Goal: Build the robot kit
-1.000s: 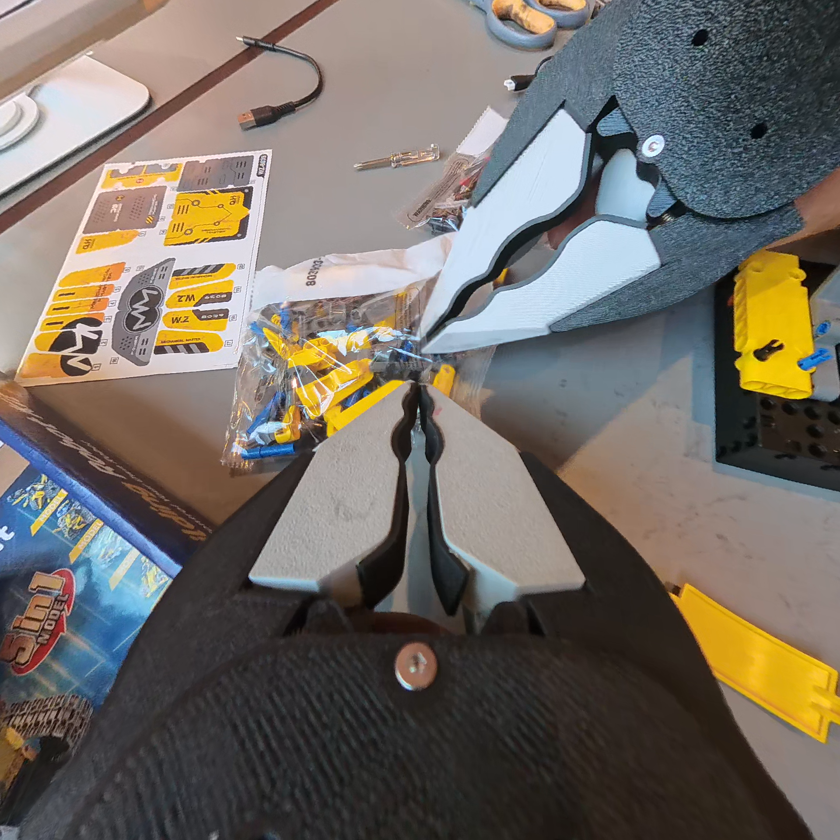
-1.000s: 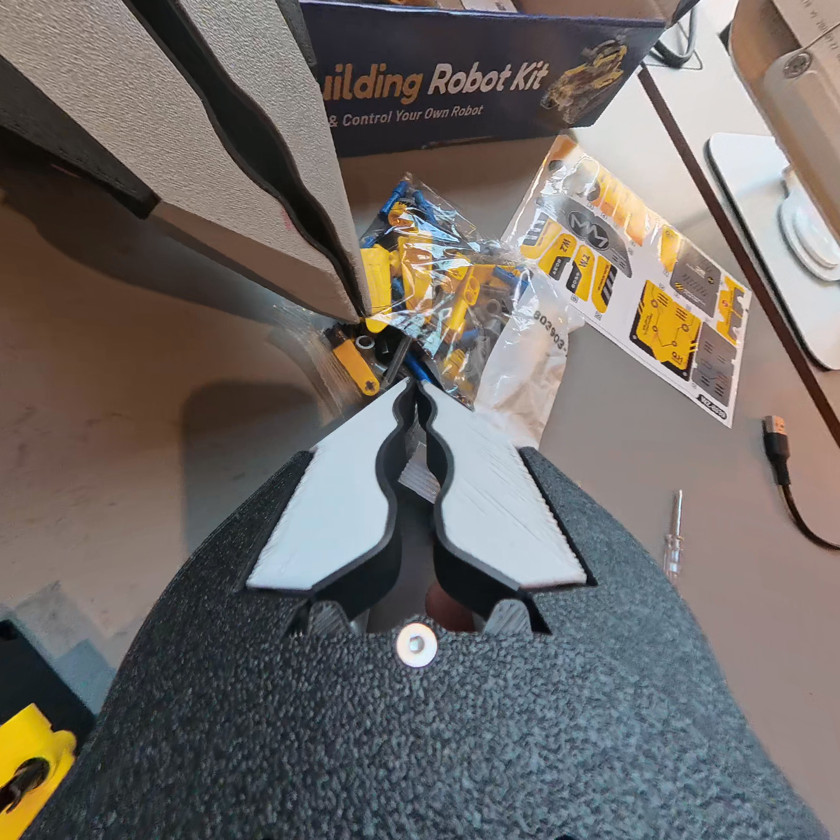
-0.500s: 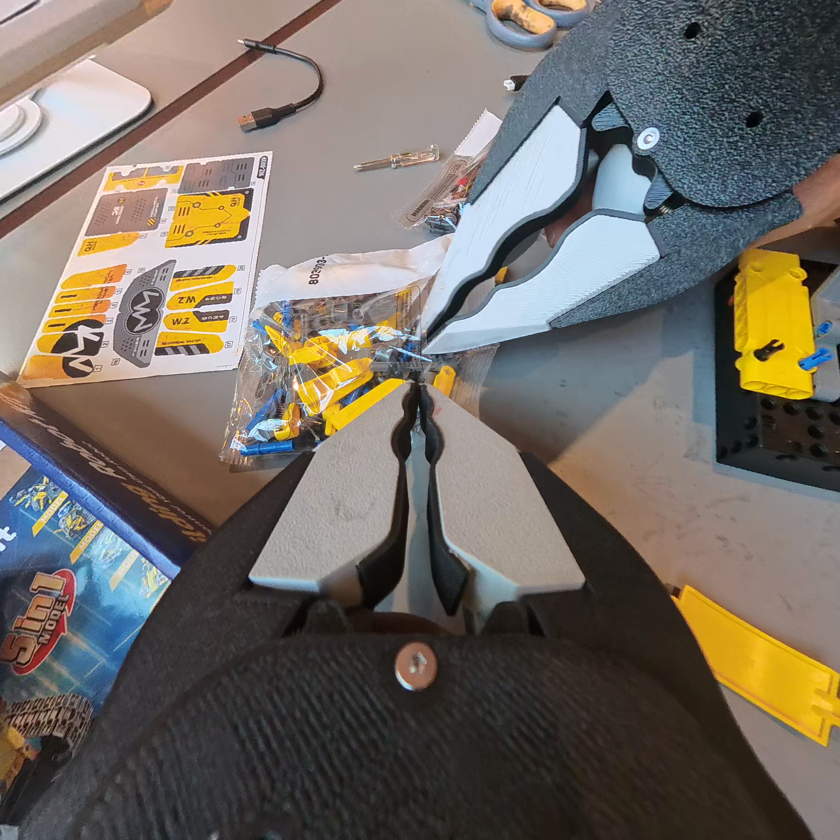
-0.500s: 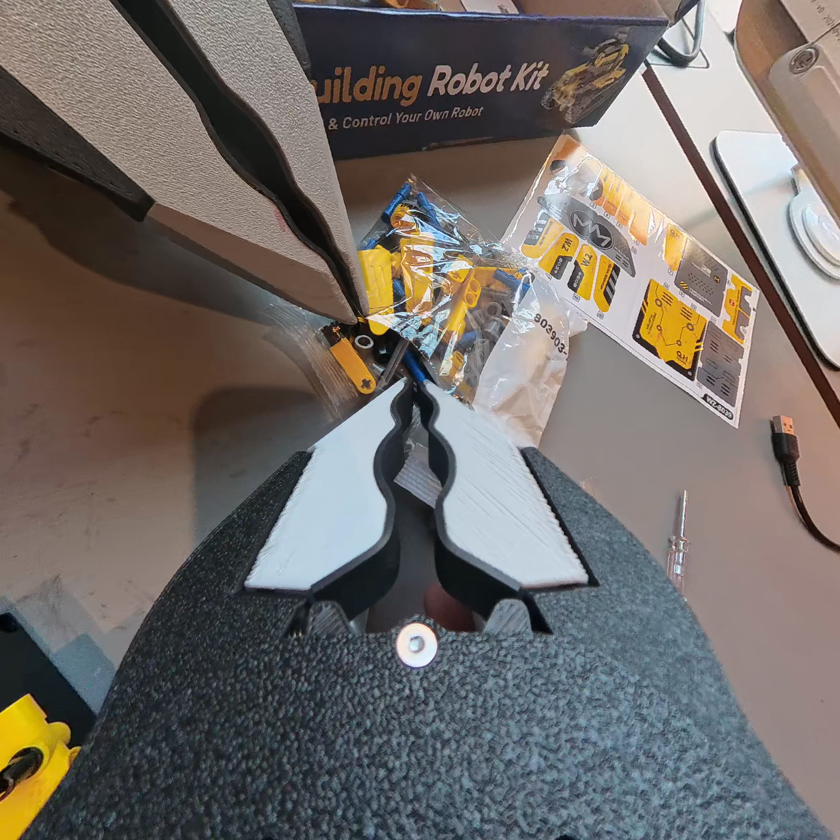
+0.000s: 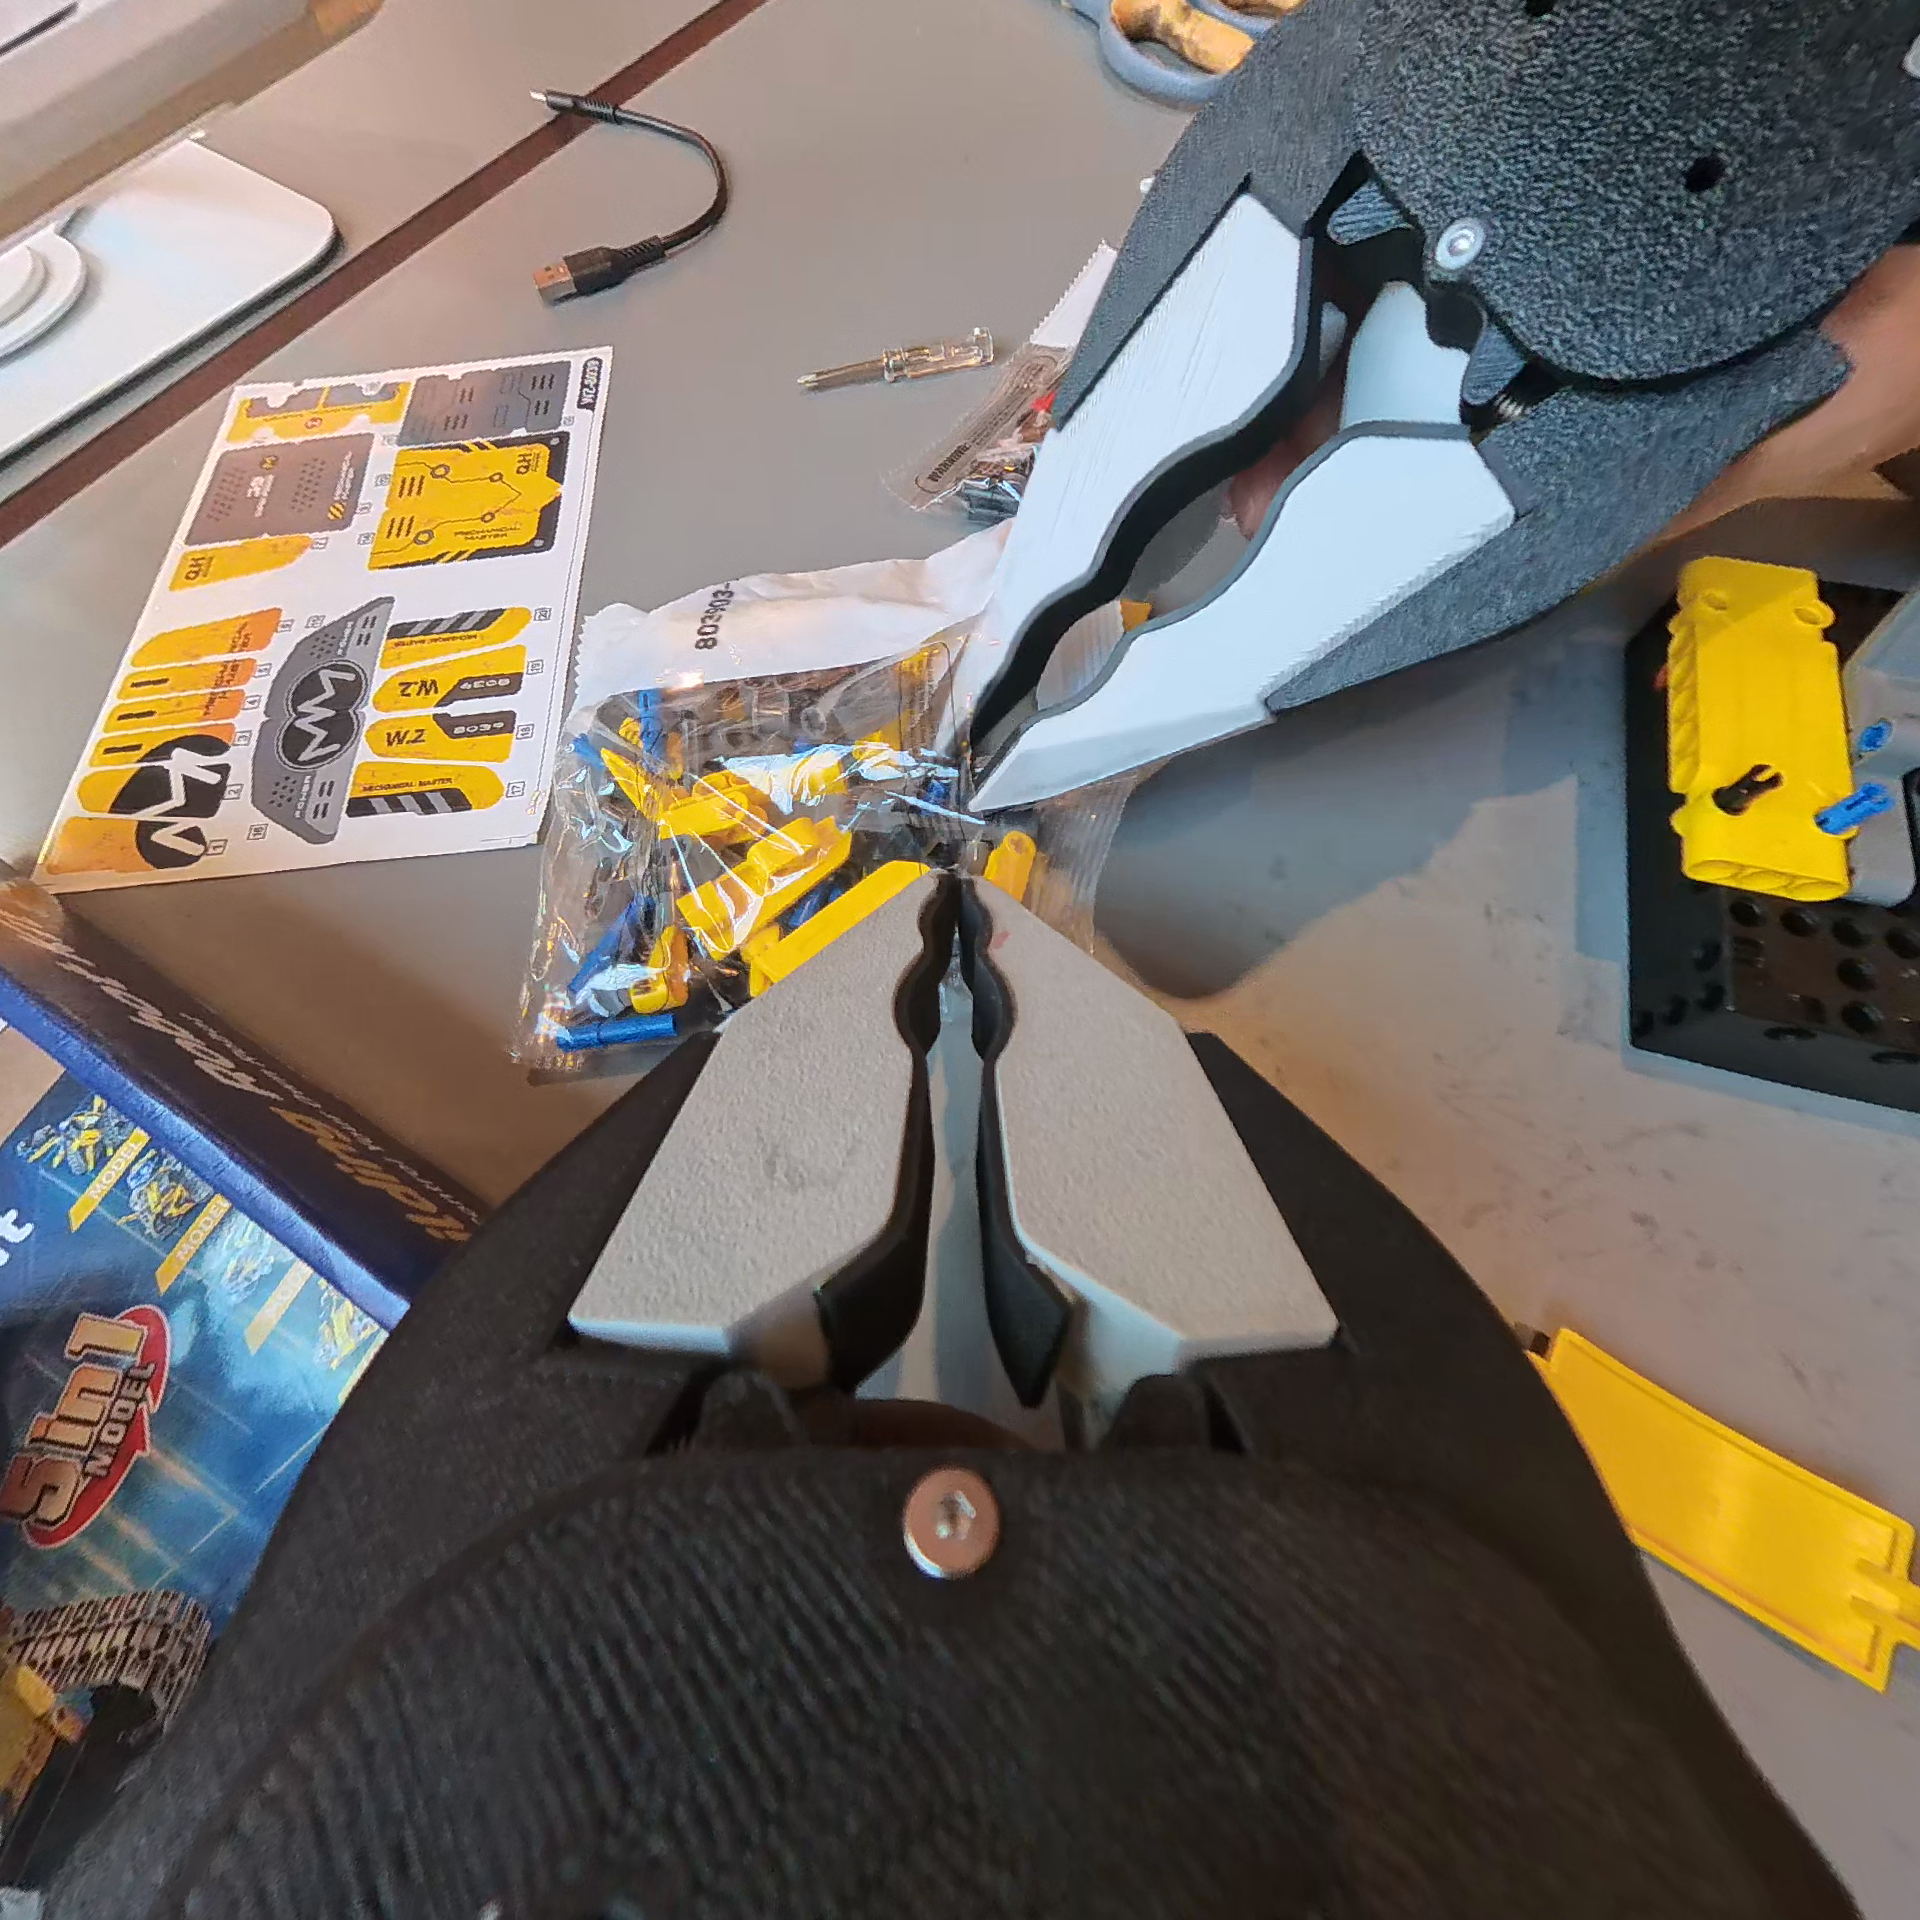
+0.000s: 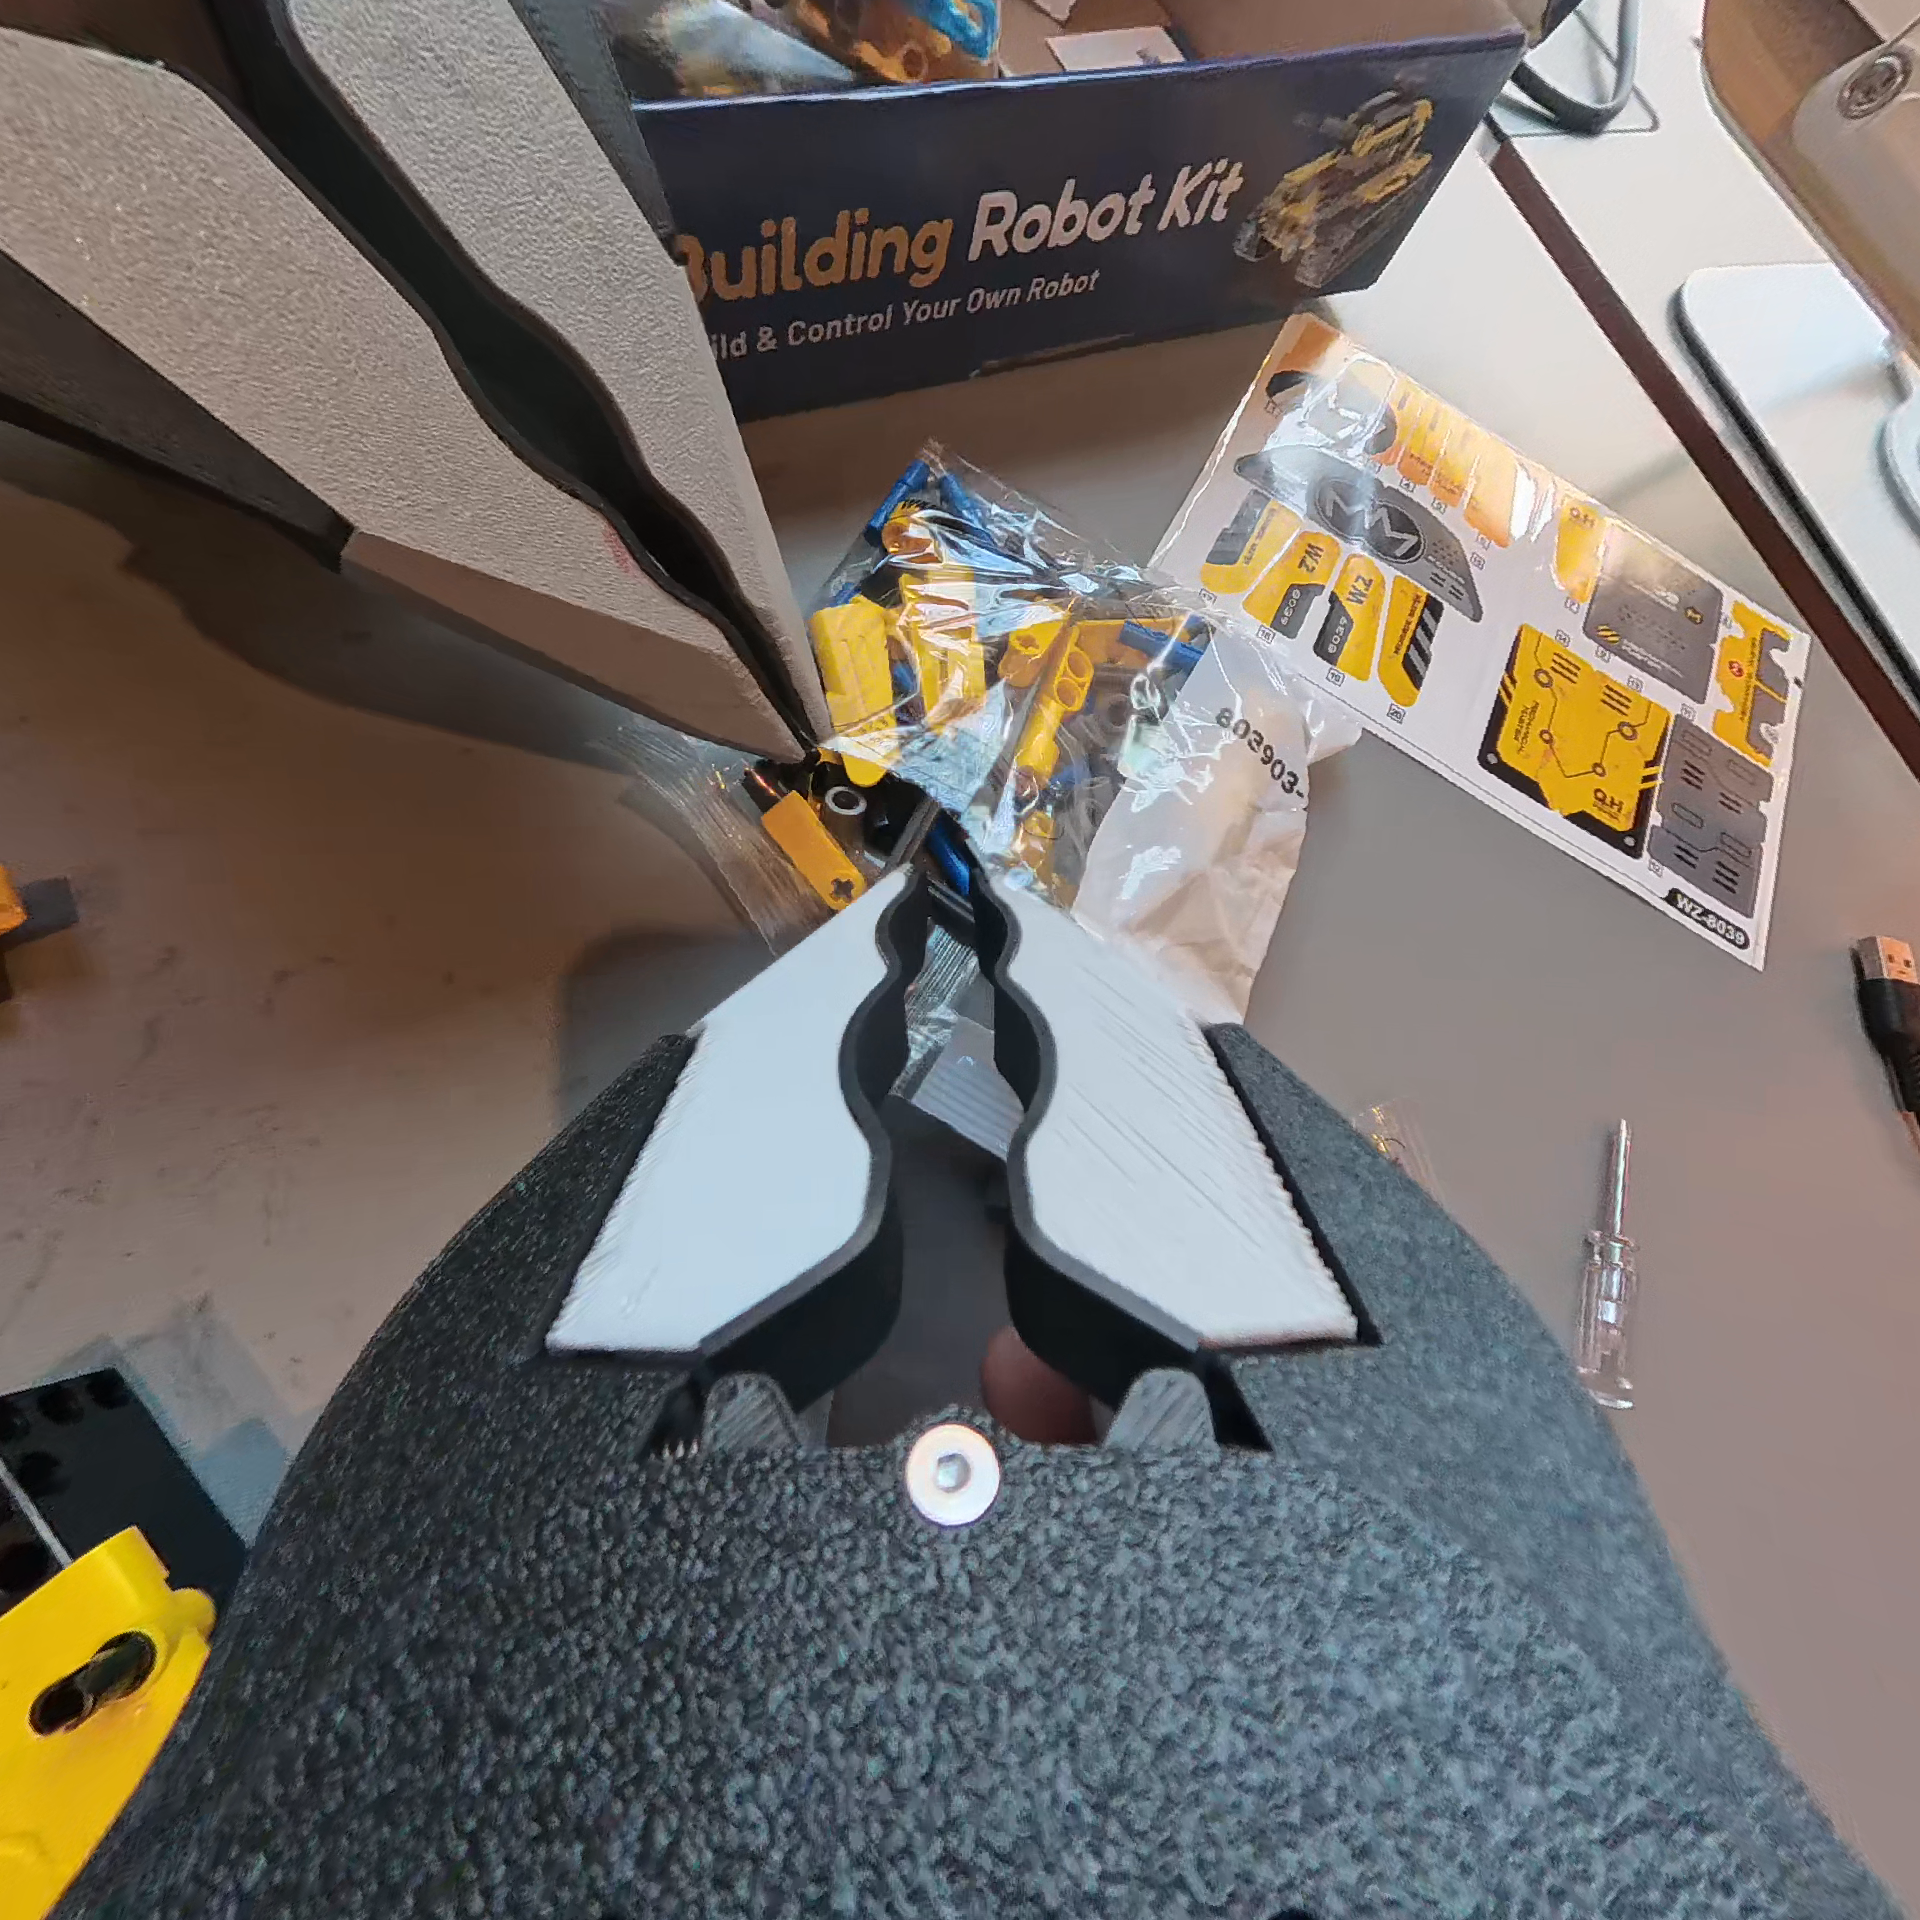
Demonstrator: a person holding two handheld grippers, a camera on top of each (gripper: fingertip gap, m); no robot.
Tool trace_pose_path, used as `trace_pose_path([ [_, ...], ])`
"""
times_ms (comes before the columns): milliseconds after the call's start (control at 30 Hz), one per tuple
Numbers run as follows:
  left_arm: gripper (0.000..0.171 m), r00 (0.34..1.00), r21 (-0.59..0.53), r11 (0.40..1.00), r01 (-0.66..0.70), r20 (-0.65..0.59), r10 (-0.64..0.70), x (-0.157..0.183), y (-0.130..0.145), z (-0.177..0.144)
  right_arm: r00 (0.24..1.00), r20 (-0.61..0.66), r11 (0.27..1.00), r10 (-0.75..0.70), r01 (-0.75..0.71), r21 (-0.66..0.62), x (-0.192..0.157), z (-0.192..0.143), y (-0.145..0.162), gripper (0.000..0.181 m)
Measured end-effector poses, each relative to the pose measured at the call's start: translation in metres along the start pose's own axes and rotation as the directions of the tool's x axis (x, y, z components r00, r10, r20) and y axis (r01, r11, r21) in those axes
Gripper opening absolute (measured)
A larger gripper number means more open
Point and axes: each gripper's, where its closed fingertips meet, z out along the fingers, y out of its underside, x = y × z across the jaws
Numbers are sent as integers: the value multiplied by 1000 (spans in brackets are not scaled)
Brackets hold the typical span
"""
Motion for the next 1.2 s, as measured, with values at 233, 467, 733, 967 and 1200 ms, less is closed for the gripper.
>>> trace_pose_path([
  [233, 0, 1000, -5, 1000, -8, 4, 8, 1, 1, 1, 1000, -6, 1000, -21, 21, -12, -3, 1, 1, 6],
  [467, 0, 1000, -4, 1000, -7, 4, 7, 0, 0, 1, 1000, 4, 1000, -16, 16, -10, -3, 1, 1, 5],
  [733, 0, 1000, 0, 1000, 22, -4, -22, -2, 0, 0, 998, 67, 1000, -7, 7, 0, -13, 2, -1, 0],
  [967, 0, 999, 4, 999, 38, -1, -38, -4, 0, -1, 1000, -2, 1000, 8, -8, -8, -1, 2, 0, 4],
  [1200, 0, 999, 7, 999, 47, -4, -46, -4, 0, -1, 999, 30, 1000, -20, 20, -5, -10, 0, -1, 0],
])
